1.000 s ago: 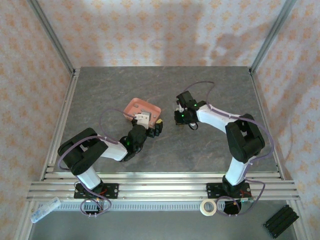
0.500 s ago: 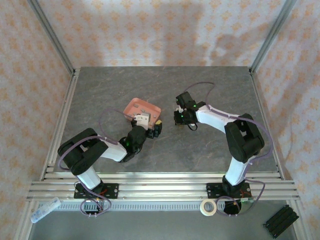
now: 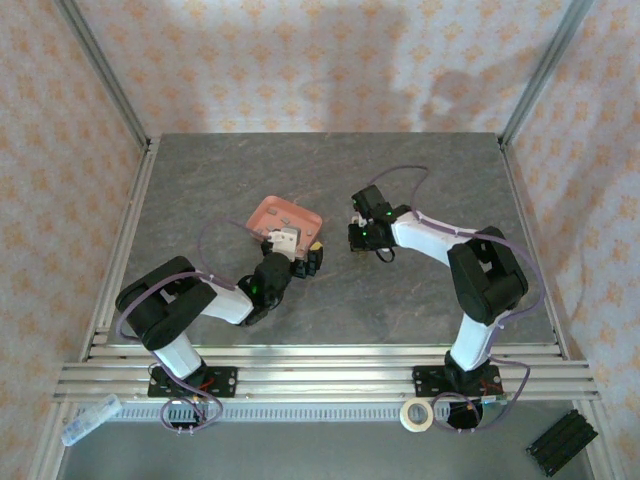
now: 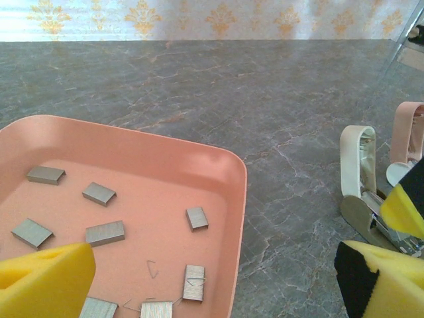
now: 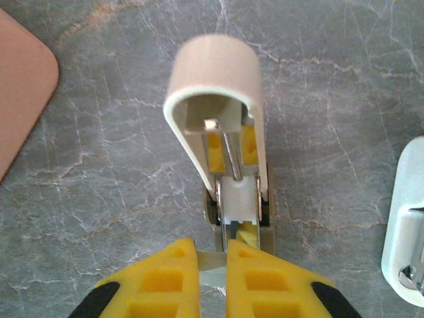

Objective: Load the staples into the stapler

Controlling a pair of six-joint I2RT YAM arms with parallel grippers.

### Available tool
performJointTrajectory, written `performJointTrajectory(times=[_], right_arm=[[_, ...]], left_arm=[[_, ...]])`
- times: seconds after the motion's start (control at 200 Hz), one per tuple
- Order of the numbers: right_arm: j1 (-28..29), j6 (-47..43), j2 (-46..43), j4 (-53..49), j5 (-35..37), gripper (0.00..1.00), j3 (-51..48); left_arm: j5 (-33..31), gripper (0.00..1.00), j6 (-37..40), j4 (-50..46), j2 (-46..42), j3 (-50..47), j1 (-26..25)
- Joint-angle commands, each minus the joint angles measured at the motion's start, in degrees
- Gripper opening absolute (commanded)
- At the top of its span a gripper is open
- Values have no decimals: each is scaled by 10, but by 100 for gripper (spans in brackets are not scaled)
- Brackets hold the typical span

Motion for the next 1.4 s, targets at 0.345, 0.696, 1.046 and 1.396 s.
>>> performJointTrajectory(times=[0.345, 0.696, 1.046, 1.396], right_arm=[[3, -15, -9, -4, 58, 12, -5], [2, -46, 2, -9, 47, 13, 5], [2, -89, -28, 12, 27, 13, -13], [2, -114, -29, 21, 39, 13, -24]], left_arm=[[-14, 95, 12, 37, 25, -5, 6], [-17, 95, 12, 24, 20, -3, 5], [-16, 95, 15, 22, 18, -3, 6], [-16, 95, 15, 8, 9, -1, 5]])
